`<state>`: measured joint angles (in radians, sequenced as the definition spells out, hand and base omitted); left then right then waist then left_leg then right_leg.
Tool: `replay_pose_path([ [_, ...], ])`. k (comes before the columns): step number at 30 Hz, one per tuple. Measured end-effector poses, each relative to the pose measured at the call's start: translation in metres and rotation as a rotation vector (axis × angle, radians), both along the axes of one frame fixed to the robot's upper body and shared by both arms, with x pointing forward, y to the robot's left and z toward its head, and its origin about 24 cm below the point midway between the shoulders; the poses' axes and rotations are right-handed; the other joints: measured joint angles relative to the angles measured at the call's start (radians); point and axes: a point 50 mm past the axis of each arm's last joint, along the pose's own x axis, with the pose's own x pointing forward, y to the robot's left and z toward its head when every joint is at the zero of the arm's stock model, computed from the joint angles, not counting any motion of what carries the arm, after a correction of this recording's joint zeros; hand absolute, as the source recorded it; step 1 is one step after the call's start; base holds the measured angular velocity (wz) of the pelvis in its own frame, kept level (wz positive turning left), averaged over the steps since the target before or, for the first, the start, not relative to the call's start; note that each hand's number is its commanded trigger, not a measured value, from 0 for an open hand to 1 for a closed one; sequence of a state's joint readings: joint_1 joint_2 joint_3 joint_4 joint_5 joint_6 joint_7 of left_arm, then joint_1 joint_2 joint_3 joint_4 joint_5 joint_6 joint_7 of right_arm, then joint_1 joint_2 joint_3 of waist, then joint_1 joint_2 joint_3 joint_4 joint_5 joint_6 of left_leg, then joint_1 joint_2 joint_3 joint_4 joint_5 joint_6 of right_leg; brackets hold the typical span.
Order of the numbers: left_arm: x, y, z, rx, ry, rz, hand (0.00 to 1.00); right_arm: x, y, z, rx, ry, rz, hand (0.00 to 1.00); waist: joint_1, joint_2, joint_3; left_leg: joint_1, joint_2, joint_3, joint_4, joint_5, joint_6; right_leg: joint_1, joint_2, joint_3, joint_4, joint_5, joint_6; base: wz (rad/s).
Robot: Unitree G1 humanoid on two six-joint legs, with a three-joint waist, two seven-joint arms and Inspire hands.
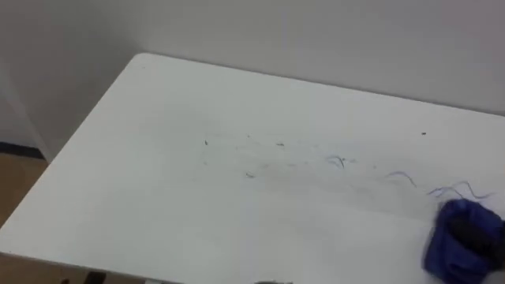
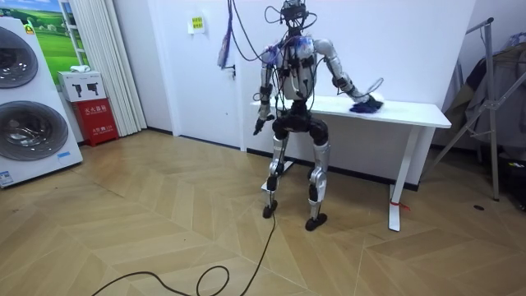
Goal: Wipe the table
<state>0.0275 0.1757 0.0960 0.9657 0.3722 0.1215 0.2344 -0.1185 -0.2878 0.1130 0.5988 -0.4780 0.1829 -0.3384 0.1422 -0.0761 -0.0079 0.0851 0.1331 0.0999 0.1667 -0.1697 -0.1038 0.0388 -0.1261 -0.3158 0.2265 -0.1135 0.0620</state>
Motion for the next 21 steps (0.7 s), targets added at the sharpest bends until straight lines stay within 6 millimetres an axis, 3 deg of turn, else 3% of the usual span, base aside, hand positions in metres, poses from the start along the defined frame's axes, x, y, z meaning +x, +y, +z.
replay_pose_path([
  [1, 0.010, -0.011, -0.001, -0.030, -0.009, -0.024, 0.00, 0.033, 0.051, 0.021, 0.004, -0.064, 0.208, 1.00, 0.011, 0.013, 0.0146, -0.007, 0.002, -0.014, 0.000, -0.002, -0.007, -0.017, 0.011, 0.015, 0.006, 0.003, -0.006, -0.47],
  [2, 0.014, -0.017, -0.001, -0.044, -0.015, -0.033, 0.00, 0.046, 0.077, 0.032, 0.004, -0.101, 0.305, 1.00, 0.018, 0.011, 0.0167, -0.011, 0.003, -0.021, -0.001, -0.001, -0.008, -0.024, 0.014, 0.015, 0.009, 0.004, -0.009, -0.10],
  [3, 0.025, -0.029, -0.001, -0.074, -0.032, -0.055, 0.00, 0.066, 0.121, 0.054, 0.008, -0.176, 0.466, 1.00, 0.035, 0.017, 0.0250, -0.028, 0.007, -0.028, -0.001, 0.003, -0.012, -0.039, 0.019, 0.015, 0.009, 0.003, -0.013, 0.20],
  [4, 0.032, -0.039, 0.001, -0.109, -0.051, -0.068, 0.00, 0.079, 0.146, 0.074, -0.010, -0.239, 0.564, 1.00, 0.077, 0.014, 0.0228, -0.050, 0.007, -0.047, -0.001, 0.009, -0.015, -0.050, 0.021, 0.013, 0.007, 0.001, -0.014, 0.34],
  [6, 0.030, -0.041, 0.000, -0.129, -0.039, -0.065, 0.00, 0.089, 0.157, 0.089, -0.019, -0.277, 0.608, 1.00, 0.116, 0.010, 0.0206, -0.059, 0.001, -0.083, -0.005, 0.027, -0.008, -0.044, 0.019, -0.003, -0.009, 0.000, -0.012, 0.62],
  [7, 0.019, -0.036, -0.003, -0.122, -0.006, -0.039, 0.00, 0.090, 0.154, 0.089, -0.021, -0.275, 0.600, 1.00, 0.114, 0.007, 0.0187, -0.062, -0.009, -0.112, -0.005, 0.029, -0.006, -0.026, 0.011, -0.037, -0.021, -0.005, -0.005, 0.74],
  [8, 0.013, -0.033, -0.003, -0.116, 0.006, -0.025, 0.00, 0.088, 0.149, 0.086, -0.020, -0.264, 0.582, 1.00, 0.113, 0.005, 0.0181, -0.060, -0.013, -0.118, -0.004, 0.029, -0.005, -0.015, 0.007, -0.049, -0.024, -0.008, 0.000, 0.69],
  [11, -0.015, -0.012, -0.004, -0.070, 0.047, 0.021, 0.00, 0.060, 0.101, 0.035, -0.027, -0.105, 0.434, 1.00, 0.091, -0.005, 0.0200, -0.046, -0.031, -0.123, -0.001, 0.033, 0.002, 0.033, -0.013, -0.079, -0.028, -0.016, 0.012, 0.59],
  [12, -0.025, -0.001, -0.003, -0.046, 0.060, 0.043, 0.00, 0.031, 0.070, 0.005, -0.011, -0.014, 0.346, 1.00, 0.063, -0.010, 0.0192, -0.046, -0.042, -0.132, -0.002, 0.035, 0.005, 0.056, -0.019, -0.088, -0.044, -0.016, 0.013, 0.59],
  [13, -0.042, 0.013, -0.002, -0.003, 0.092, 0.060, 0.00, 0.003, 0.045, -0.004, 0.013, -0.061, 0.263, 1.00, 0.030, -0.017, 0.0159, -0.037, -0.054, -0.129, -0.003, 0.034, 0.007, 0.078, -0.029, -0.086, -0.058, -0.020, 0.024, 0.43],
  [14, -0.052, 0.020, -0.002, 0.021, 0.113, 0.072, 0.00, -0.008, 0.032, -0.007, 0.011, -0.069, 0.226, 1.00, 0.017, -0.016, 0.0161, -0.027, -0.058, -0.127, -0.003, 0.034, 0.009, 0.088, -0.032, -0.084, -0.062, -0.021, 0.027, 0.03],
  [15, -0.070, 0.033, 0.001, 0.059, 0.147, 0.103, 0.00, -0.031, 0.005, -0.014, -0.007, -0.057, 0.133, 1.00, -0.009, -0.008, 0.0178, -0.007, -0.059, -0.122, -0.003, 0.031, 0.012, 0.108, -0.033, -0.085, -0.066, -0.020, 0.028, -0.09],
  [16, -0.081, 0.043, 0.003, 0.080, 0.165, 0.135, 0.00, -0.051, -0.021, -0.020, -0.016, -0.036, 0.027, 1.00, -0.030, -0.013, 0.0103, 0.002, -0.059, -0.107, -0.004, 0.030, 0.013, 0.122, -0.033, -0.091, -0.071, -0.020, 0.029, -0.06],
  [18, -0.085, 0.053, 0.007, 0.102, 0.159, 0.162, 0.00, -0.074, -0.051, -0.026, -0.022, 0.007, -0.108, 1.00, -0.042, -0.019, -0.0030, 0.010, -0.056, -0.086, -0.004, 0.030, 0.014, 0.126, -0.033, -0.095, -0.072, -0.022, 0.032, -0.06],
  [21, -0.083, 0.049, 0.005, 0.090, 0.127, 0.143, 0.00, -0.094, -0.081, -0.027, -0.040, 0.053, -0.229, 1.00, -0.059, -0.014, -0.0061, 0.025, -0.056, -0.076, -0.004, 0.026, 0.020, 0.138, -0.033, -0.097, -0.074, -0.024, 0.035, -0.09],
])
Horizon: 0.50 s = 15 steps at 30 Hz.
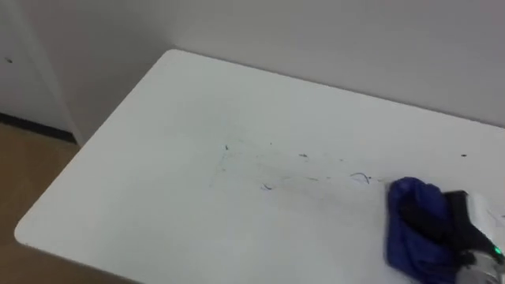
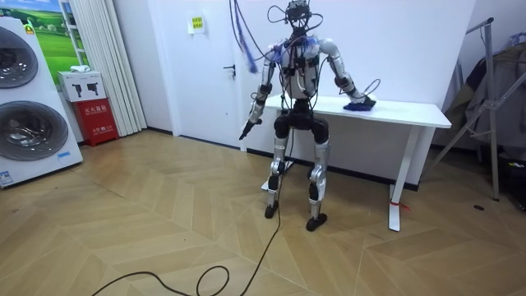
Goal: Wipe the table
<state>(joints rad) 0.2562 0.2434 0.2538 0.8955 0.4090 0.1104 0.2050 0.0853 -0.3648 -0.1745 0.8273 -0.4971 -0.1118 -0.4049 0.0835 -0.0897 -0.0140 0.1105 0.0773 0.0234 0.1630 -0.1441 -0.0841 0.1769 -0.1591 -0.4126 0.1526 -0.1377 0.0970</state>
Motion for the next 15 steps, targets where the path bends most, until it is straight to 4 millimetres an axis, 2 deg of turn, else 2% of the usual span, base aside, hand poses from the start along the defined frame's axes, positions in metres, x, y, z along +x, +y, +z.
replay_pose_path([
  [3, 0.008, -0.004, -0.001, -0.013, -0.024, -0.012, 0.00, -0.003, -0.006, -0.002, 0.012, 0.015, -0.044, 1.00, 0.000, 0.011, -0.0009, 0.009, 0.007, 0.002, -0.002, -0.013, 0.002, 0.006, 0.006, 0.000, 0.000, -0.003, 0.004, -0.08],
  [6, 0.010, -0.012, -0.005, -0.033, -0.012, -0.041, 0.00, 0.015, -0.002, 0.000, 0.016, 0.028, -0.050, 1.00, 0.010, 0.028, 0.0019, 0.017, 0.009, 0.002, 0.002, -0.025, -0.002, 0.012, 0.009, 0.019, 0.011, 0.001, 0.000, -0.16],
  [8, 0.009, -0.020, -0.010, -0.061, 0.018, -0.049, 0.00, 0.037, 0.005, 0.004, 0.019, 0.041, -0.033, 1.00, 0.037, 0.048, 0.0016, 0.022, 0.010, 0.003, 0.005, -0.027, 0.001, -0.012, 0.021, 0.064, 0.021, 0.002, -0.003, -0.64],
  [9, 0.010, -0.027, -0.014, -0.079, 0.034, -0.051, 0.00, 0.056, 0.018, 0.008, 0.032, 0.043, 0.013, 1.00, 0.055, 0.056, 0.0038, 0.015, 0.011, 0.000, 0.004, -0.027, 0.001, -0.037, 0.029, 0.087, 0.028, 0.007, -0.009, -0.86],
  [10, 0.013, -0.032, -0.016, -0.093, 0.041, -0.050, 0.00, 0.078, 0.038, 0.014, 0.039, 0.042, 0.096, 1.00, 0.068, 0.061, 0.0036, 0.001, 0.013, -0.007, 0.003, -0.024, -0.001, -0.071, 0.040, 0.108, 0.037, 0.017, -0.023, -0.81],
  [11, 0.014, -0.034, -0.017, -0.098, 0.047, -0.048, 0.00, 0.090, 0.051, 0.017, 0.041, 0.044, 0.157, 1.00, 0.071, 0.059, 0.0036, -0.004, 0.015, -0.013, 0.002, -0.022, -0.002, -0.084, 0.047, 0.115, 0.038, 0.022, -0.030, -0.60],
  [13, 0.022, -0.043, -0.021, -0.126, 0.069, -0.057, 0.00, 0.130, 0.111, 0.033, 0.047, 0.031, 0.421, 1.00, 0.080, 0.061, 0.0056, -0.029, 0.024, -0.033, 0.002, -0.017, -0.008, -0.117, 0.067, 0.130, 0.040, 0.036, -0.053, -0.22],
  [14, 0.025, -0.046, -0.022, -0.136, 0.066, -0.066, 0.00, 0.137, 0.125, 0.036, 0.054, 0.028, 0.475, 1.00, 0.088, 0.060, 0.0062, -0.035, 0.025, -0.036, 0.001, -0.014, -0.010, -0.124, 0.071, 0.132, 0.040, 0.038, -0.057, 0.08],
  [15, 0.033, -0.051, -0.023, -0.159, 0.059, -0.085, 0.00, 0.149, 0.145, 0.043, 0.063, 0.024, 0.552, 1.00, 0.104, 0.058, 0.0120, -0.043, 0.028, -0.043, -0.001, -0.010, -0.012, -0.129, 0.076, 0.136, 0.037, 0.039, -0.058, 0.15],
])
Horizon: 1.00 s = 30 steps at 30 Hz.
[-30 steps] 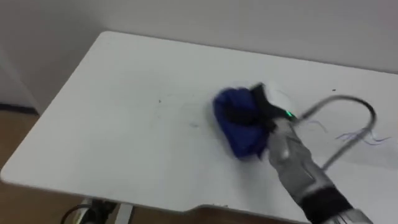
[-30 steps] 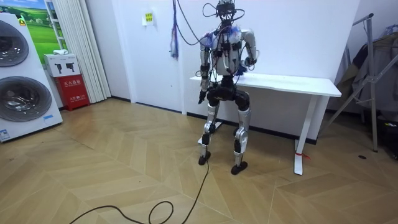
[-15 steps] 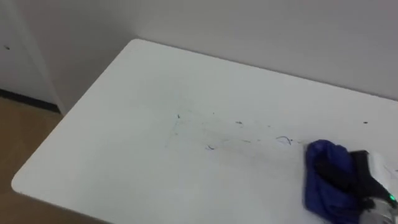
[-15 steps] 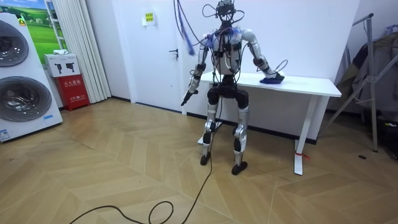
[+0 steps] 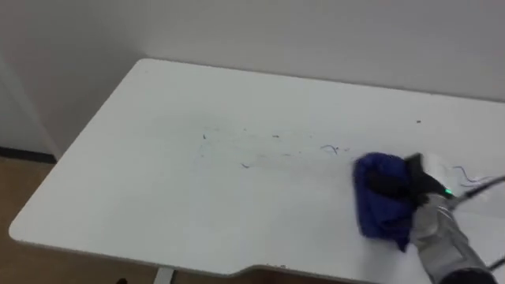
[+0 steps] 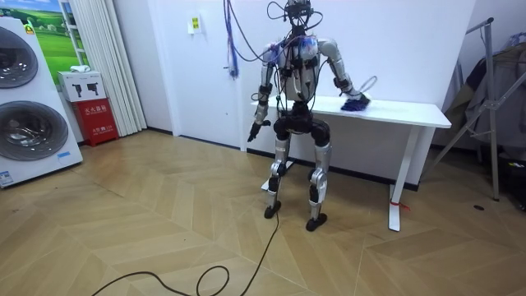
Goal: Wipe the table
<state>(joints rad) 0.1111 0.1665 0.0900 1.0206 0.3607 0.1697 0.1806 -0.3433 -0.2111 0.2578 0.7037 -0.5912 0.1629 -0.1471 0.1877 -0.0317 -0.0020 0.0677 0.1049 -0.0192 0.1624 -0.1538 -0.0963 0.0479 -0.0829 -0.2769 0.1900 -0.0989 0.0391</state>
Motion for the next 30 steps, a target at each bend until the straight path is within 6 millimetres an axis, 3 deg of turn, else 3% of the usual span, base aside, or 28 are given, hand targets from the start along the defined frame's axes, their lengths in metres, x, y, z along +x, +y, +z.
replay_pose_path([
  [1, 0.002, -0.003, 0.000, -0.011, 0.003, -0.020, 0.00, 0.008, 0.011, 0.006, 0.017, -0.003, 0.042, 1.00, 0.034, 0.003, 0.0025, -0.008, 0.001, -0.004, -0.001, 0.001, -0.001, -0.010, 0.001, -0.001, 0.000, -0.001, -0.001, 0.14],
  [2, 0.004, -0.004, 0.000, -0.014, -0.001, -0.024, 0.00, 0.010, 0.014, 0.008, 0.025, -0.005, 0.054, 1.00, 0.048, -0.001, -0.0001, -0.012, 0.000, -0.007, -0.002, 0.002, 0.000, -0.012, 0.001, -0.002, -0.001, -0.002, 0.000, 0.19],
  [4, -0.012, 0.001, -0.001, -0.001, 0.048, -0.001, 0.00, 0.012, 0.012, 0.010, 0.022, 0.004, 0.057, 1.00, 0.063, -0.005, -0.0020, -0.019, -0.011, -0.037, 0.002, 0.009, 0.010, -0.006, -0.010, -0.027, -0.002, -0.005, 0.003, 0.33],
  [6, -0.030, 0.004, -0.002, 0.010, 0.108, 0.018, 0.00, 0.005, 0.000, 0.002, 0.044, 0.024, 0.017, 1.00, 0.057, -0.006, -0.0004, -0.011, -0.019, -0.043, 0.004, 0.011, 0.014, 0.014, -0.022, -0.052, -0.002, -0.010, 0.011, 0.42],
  [8, -0.047, 0.008, -0.002, 0.011, 0.143, 0.049, 0.00, -0.008, -0.012, -0.010, 0.059, 0.031, -0.030, 1.00, 0.014, -0.011, 0.0027, 0.002, -0.032, -0.052, 0.003, 0.011, 0.014, 0.049, -0.036, -0.083, -0.014, -0.023, 0.028, 0.58],
  [11, -0.055, 0.017, 0.000, 0.029, 0.145, 0.085, 0.00, -0.041, -0.056, -0.028, 0.068, 0.022, -0.205, 1.00, -0.042, -0.030, 0.0055, 0.031, -0.047, -0.049, 0.003, 0.003, 0.028, 0.114, -0.047, -0.115, -0.045, -0.035, 0.041, 0.40],
  [13, -0.055, 0.026, 0.004, 0.051, 0.126, 0.113, 0.00, -0.076, -0.109, -0.035, 0.036, 0.044, -0.420, 1.00, -0.078, -0.032, 0.0037, 0.053, -0.051, -0.040, 0.006, -0.010, 0.036, 0.139, -0.051, -0.107, -0.045, -0.039, 0.047, -0.03],
  [14, -0.053, 0.029, 0.005, 0.059, 0.116, 0.120, 0.00, -0.086, -0.122, -0.036, 0.033, 0.051, -0.480, 1.00, -0.088, -0.033, 0.0037, 0.058, -0.051, -0.039, 0.007, -0.013, 0.037, 0.143, -0.051, -0.106, -0.044, -0.039, 0.047, -0.09],
  [16, -0.049, 0.043, 0.011, 0.091, 0.085, 0.130, 0.00, -0.129, -0.169, -0.037, -0.013, 0.099, -0.663, 1.00, -0.121, -0.032, -0.0009, 0.070, -0.050, -0.035, 0.010, -0.028, 0.037, 0.160, -0.050, -0.101, -0.039, -0.044, 0.050, -0.08],
  [19, -0.043, 0.052, 0.016, 0.115, 0.064, 0.125, 0.00, -0.172, -0.207, -0.030, -0.043, 0.131, -0.830, 1.00, -0.143, -0.020, -0.0093, 0.068, -0.045, -0.014, 0.030, -0.042, 0.038, 0.155, -0.047, -0.080, -0.035, -0.044, 0.050, -0.19],
  [22, -0.034, 0.052, 0.015, 0.107, 0.051, 0.127, 0.00, -0.180, -0.217, -0.025, -0.054, 0.111, -0.885, 1.00, -0.160, -0.015, -0.0118, 0.058, -0.040, 0.000, 0.038, -0.045, 0.038, 0.130, -0.047, -0.066, -0.018, -0.041, 0.046, -0.18],
  [23, -0.030, 0.050, 0.015, 0.098, 0.040, 0.128, 0.00, -0.177, -0.216, -0.025, -0.047, 0.106, -0.889, 1.00, -0.159, -0.015, -0.0119, 0.052, -0.039, 0.003, 0.039, -0.045, 0.038, 0.122, -0.045, -0.062, -0.018, -0.038, 0.043, -0.27],
  [26, -0.006, 0.038, 0.011, 0.058, 0.012, 0.095, 0.00, -0.136, -0.200, -0.022, -0.026, 0.077, -0.870, 1.00, -0.139, -0.008, -0.0129, -0.011, -0.019, 0.046, 0.047, -0.034, 0.032, 0.040, -0.033, -0.045, -0.007, -0.008, 0.024, -0.51],
  [27, 0.009, 0.032, 0.010, 0.045, 0.011, 0.063, 0.00, -0.109, -0.189, -0.017, -0.016, 0.055, -0.839, 1.00, -0.116, -0.003, -0.0114, -0.047, -0.009, 0.073, 0.051, -0.024, 0.029, -0.016, -0.027, -0.036, 0.003, 0.009, 0.012, -0.85],
  [28, 0.021, 0.024, 0.008, 0.032, 0.020, 0.024, 0.00, -0.074, -0.169, -0.009, 0.005, 0.023, -0.765, 1.00, -0.094, 0.005, -0.0099, -0.082, -0.002, 0.075, 0.055, -0.017, 0.027, -0.066, -0.018, -0.034, 0.003, 0.033, -0.004, -0.89],
  [29, 0.027, 0.021, 0.007, 0.027, 0.021, 0.008, 0.00, -0.053, -0.154, -0.004, 0.021, 0.002, -0.712, 1.00, -0.087, 0.008, -0.0086, -0.101, 0.002, 0.076, 0.060, -0.015, 0.026, -0.090, -0.014, -0.034, 0.003, 0.044, -0.012, -0.87],
  [30, 0.042, 0.012, 0.008, 0.012, 0.006, -0.018, 0.00, -0.015, -0.120, 0.007, 0.041, -0.042, -0.587, 1.00, -0.066, 0.016, -0.0039, -0.136, 0.008, 0.072, 0.068, -0.010, 0.021, -0.134, -0.005, -0.041, 0.003, 0.063, -0.028, -0.48],
])
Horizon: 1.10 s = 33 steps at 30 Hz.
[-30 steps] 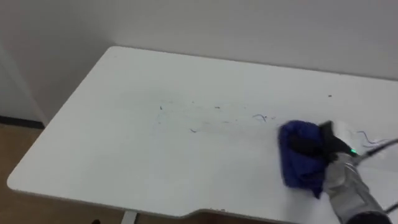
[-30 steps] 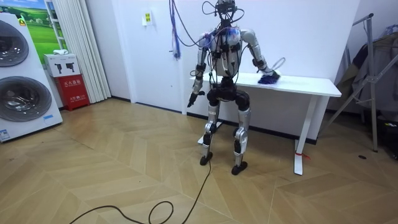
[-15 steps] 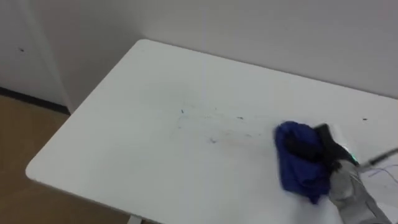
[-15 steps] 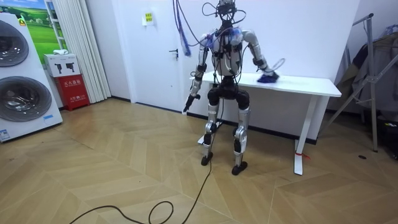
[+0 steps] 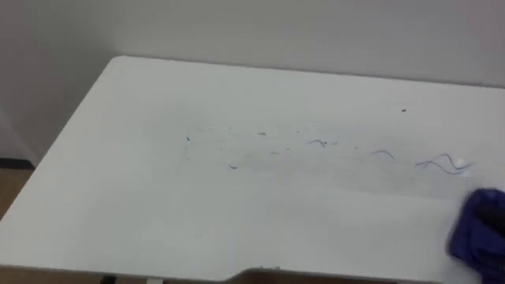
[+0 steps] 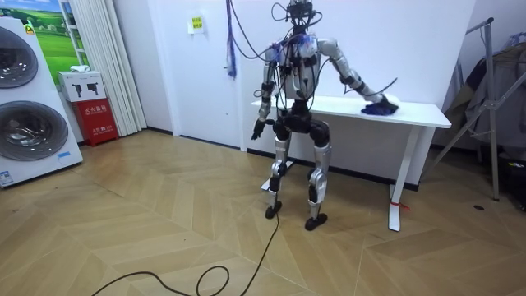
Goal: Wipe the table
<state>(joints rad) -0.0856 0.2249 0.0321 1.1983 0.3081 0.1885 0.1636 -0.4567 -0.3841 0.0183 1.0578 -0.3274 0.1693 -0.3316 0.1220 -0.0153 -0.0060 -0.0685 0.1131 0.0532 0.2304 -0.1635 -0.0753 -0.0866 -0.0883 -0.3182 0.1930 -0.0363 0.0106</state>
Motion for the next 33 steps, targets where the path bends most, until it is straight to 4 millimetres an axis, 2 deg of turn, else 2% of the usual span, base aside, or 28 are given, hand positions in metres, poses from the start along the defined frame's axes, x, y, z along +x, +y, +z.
replay_pose_path([
  [1, 0.011, -0.010, -0.001, -0.021, -0.006, -0.023, 0.00, 0.033, 0.031, 0.015, -0.016, -0.030, 0.122, 1.00, 0.011, 0.009, 0.0067, -0.030, 0.003, -0.003, -0.002, 0.010, -0.007, -0.031, 0.001, -0.014, 0.000, 0.010, -0.011, -0.30],
  [2, 0.019, -0.017, 0.000, -0.037, -0.022, -0.031, 0.00, 0.046, 0.047, 0.022, -0.016, -0.043, 0.175, 1.00, 0.025, 0.013, 0.0106, -0.039, 0.003, -0.005, -0.009, 0.018, -0.010, -0.043, 0.002, -0.014, 0.001, 0.012, -0.014, 0.00],
  [3, 0.033, -0.030, 0.001, -0.063, -0.054, -0.056, 0.00, 0.070, 0.075, 0.039, -0.024, -0.074, 0.275, 1.00, 0.060, 0.021, 0.0198, -0.057, 0.002, -0.014, -0.021, 0.035, -0.014, -0.068, 0.004, -0.014, 0.002, 0.018, -0.022, 0.15],
  [4, 0.043, -0.041, 0.002, -0.083, -0.078, -0.088, 0.00, 0.086, 0.095, 0.055, -0.026, -0.111, 0.355, 1.00, 0.083, 0.029, 0.0311, -0.080, -0.001, -0.029, -0.034, 0.055, -0.016, -0.091, 0.005, -0.016, 0.003, 0.016, -0.025, 0.25],
  [5, 0.047, -0.046, 0.003, -0.093, -0.088, -0.097, 0.00, 0.091, 0.101, 0.062, -0.023, -0.127, 0.379, 1.00, 0.101, 0.033, 0.0323, -0.093, -0.001, -0.036, -0.043, 0.066, -0.018, -0.104, 0.004, -0.024, 0.004, 0.014, -0.025, 0.47],
  [6, 0.052, -0.049, 0.004, -0.104, -0.105, -0.098, 0.00, 0.097, 0.107, 0.071, -0.021, -0.147, 0.414, 1.00, 0.138, 0.030, 0.0318, -0.109, -0.002, -0.054, -0.067, 0.089, -0.023, -0.127, -0.001, -0.043, 0.014, 0.008, -0.030, 0.58],
  [7, 0.047, -0.045, 0.003, -0.099, -0.096, -0.080, 0.00, 0.099, 0.108, 0.075, -0.022, -0.155, 0.434, 1.00, 0.159, 0.019, 0.0307, -0.117, -0.004, -0.077, -0.080, 0.108, -0.023, -0.135, -0.004, -0.067, 0.018, 0.001, -0.035, 0.57],
  [9, 0.031, -0.033, 0.000, -0.073, -0.053, -0.050, 0.00, 0.097, 0.103, 0.072, -0.026, -0.147, 0.429, 1.00, 0.165, -0.004, 0.0288, -0.128, -0.007, -0.112, -0.078, 0.113, -0.027, -0.132, -0.010, -0.096, 0.034, -0.018, -0.033, 0.62],
  [11, 0.016, -0.024, -0.003, -0.053, -0.011, -0.028, 0.00, 0.085, 0.085, 0.059, -0.034, -0.107, 0.395, 1.00, 0.150, -0.019, 0.0266, -0.127, -0.011, -0.119, -0.064, 0.113, -0.026, -0.094, -0.018, -0.136, 0.028, -0.030, -0.023, 0.79],
  [12, 0.010, -0.019, -0.004, -0.044, 0.002, -0.017, 0.00, 0.074, 0.066, 0.048, -0.024, -0.082, 0.356, 1.00, 0.135, -0.025, 0.0277, -0.118, -0.021, -0.119, -0.055, 0.112, -0.022, -0.061, -0.031, -0.163, 0.023, -0.040, -0.011, 0.86],
  [13, 0.002, -0.012, -0.004, -0.029, 0.017, -0.012, 0.00, 0.059, 0.049, 0.035, -0.020, -0.050, 0.314, 1.00, 0.120, -0.030, 0.0249, -0.099, -0.031, -0.119, -0.051, 0.106, -0.012, -0.025, -0.038, -0.168, 0.016, -0.053, 0.005, 0.81],
  [14, -0.002, -0.007, -0.003, -0.020, 0.024, -0.004, 0.00, 0.050, 0.040, 0.028, -0.015, -0.034, 0.291, 1.00, 0.114, -0.036, 0.0206, -0.089, -0.037, -0.118, -0.052, 0.103, -0.006, -0.007, -0.039, -0.162, 0.010, -0.060, 0.014, 0.67],
  [16, -0.016, 0.013, 0.000, 0.021, 0.045, 0.033, 0.00, 0.013, 0.010, 0.002, 0.031, 0.023, 0.170, 1.00, 0.096, -0.050, 0.0098, -0.037, -0.055, -0.121, -0.053, 0.082, 0.010, 0.060, -0.050, -0.154, -0.001, -0.076, 0.035, 0.34],
  [17, -0.020, 0.017, 0.001, 0.028, 0.046, 0.049, 0.00, 0.002, 0.003, -0.005, 0.041, 0.042, 0.139, 1.00, 0.093, -0.052, 0.0070, -0.023, -0.059, -0.121, -0.049, 0.075, 0.013, 0.079, -0.050, -0.151, -0.009, -0.076, 0.039, 0.11],
  [18, -0.029, 0.026, 0.002, 0.044, 0.053, 0.072, 0.00, -0.017, -0.009, -0.015, 0.058, 0.072, 0.087, 1.00, 0.077, -0.058, 0.0025, 0.000, -0.064, -0.122, -0.037, 0.058, 0.019, 0.110, -0.054, -0.151, -0.011, -0.078, 0.047, 0.05],
  [19, -0.040, 0.033, 0.003, 0.058, 0.070, 0.089, 0.00, -0.033, -0.020, -0.022, 0.061, 0.097, 0.046, 1.00, 0.061, -0.058, -0.0016, 0.016, -0.068, -0.122, -0.023, 0.041, 0.023, 0.133, -0.059, -0.151, -0.009, -0.082, 0.054, 0.00],
  [20, -0.044, 0.034, 0.003, 0.062, 0.080, 0.092, 0.00, -0.040, -0.025, -0.025, 0.058, 0.108, 0.030, 1.00, 0.053, -0.056, -0.0028, 0.024, -0.071, -0.122, -0.016, 0.034, 0.025, 0.144, -0.060, -0.149, -0.010, -0.083, 0.057, -0.04],
  [22, -0.051, 0.038, 0.003, 0.065, 0.095, 0.101, 0.00, -0.061, -0.045, -0.026, 0.051, 0.124, -0.044, 1.00, 0.019, -0.042, -0.0103, 0.028, -0.073, -0.121, 0.007, 0.012, 0.031, 0.161, -0.062, -0.146, -0.008, -0.082, 0.061, -0.06],
  [24, -0.047, 0.040, 0.005, 0.068, 0.079, 0.092, 0.00, -0.064, -0.052, -0.023, 0.032, 0.126, -0.055, 1.00, 0.005, -0.030, -0.0125, 0.021, -0.070, -0.110, 0.009, 0.011, 0.031, 0.149, -0.060, -0.126, -0.006, -0.080, 0.061, -0.20],
  [25, -0.041, 0.040, 0.006, 0.065, 0.060, 0.085, 0.00, -0.059, -0.054, -0.017, 0.018, 0.109, -0.052, 1.00, -0.007, -0.017, -0.0166, 0.007, -0.069, -0.107, 0.015, 0.010, 0.031, 0.135, -0.059, -0.121, -0.002, -0.077, 0.059, -0.16],
  [27, -0.023, 0.038, 0.009, 0.060, 0.014, 0.065, 0.00, -0.048, -0.054, -0.008, 0.000, 0.074, -0.045, 1.00, -0.004, 0.000, -0.0144, -0.018, -0.062, -0.093, 0.016, 0.009, 0.024, 0.100, -0.055, -0.104, 0.001, -0.066, 0.052, -0.31],
  [29, -0.006, 0.036, 0.012, 0.051, -0.022, 0.052, 0.00, -0.029, -0.045, 0.000, -0.027, 0.044, -0.010, 1.00, 0.009, 0.017, -0.0081, -0.037, -0.052, -0.067, 0.014, 0.016, 0.023, 0.063, -0.046, -0.072, 0.005, -0.047, 0.040, -0.57],
  [31, 0.015, 0.027, 0.014, 0.025, -0.056, 0.010, 0.00, -0.004, -0.029, 0.012, -0.059, 0.012, 0.045, 1.00, 0.017, 0.033, 0.0032, -0.043, -0.048, -0.045, 0.002, 0.027, 0.023, 0.027, -0.038, -0.031, 0.007, -0.029, 0.030, -0.58],
  [33, 0.027, 0.016, 0.014, 0.001, -0.079, -0.007, 0.00, 0.013, -0.012, 0.018, -0.062, 0.000, 0.084, 1.00, 0.033, 0.035, 0.0059, -0.039, -0.039, -0.010, -0.015, 0.035, 0.020, -0.004, -0.028, 0.008, 0.012, -0.018, 0.021, -0.78],
])
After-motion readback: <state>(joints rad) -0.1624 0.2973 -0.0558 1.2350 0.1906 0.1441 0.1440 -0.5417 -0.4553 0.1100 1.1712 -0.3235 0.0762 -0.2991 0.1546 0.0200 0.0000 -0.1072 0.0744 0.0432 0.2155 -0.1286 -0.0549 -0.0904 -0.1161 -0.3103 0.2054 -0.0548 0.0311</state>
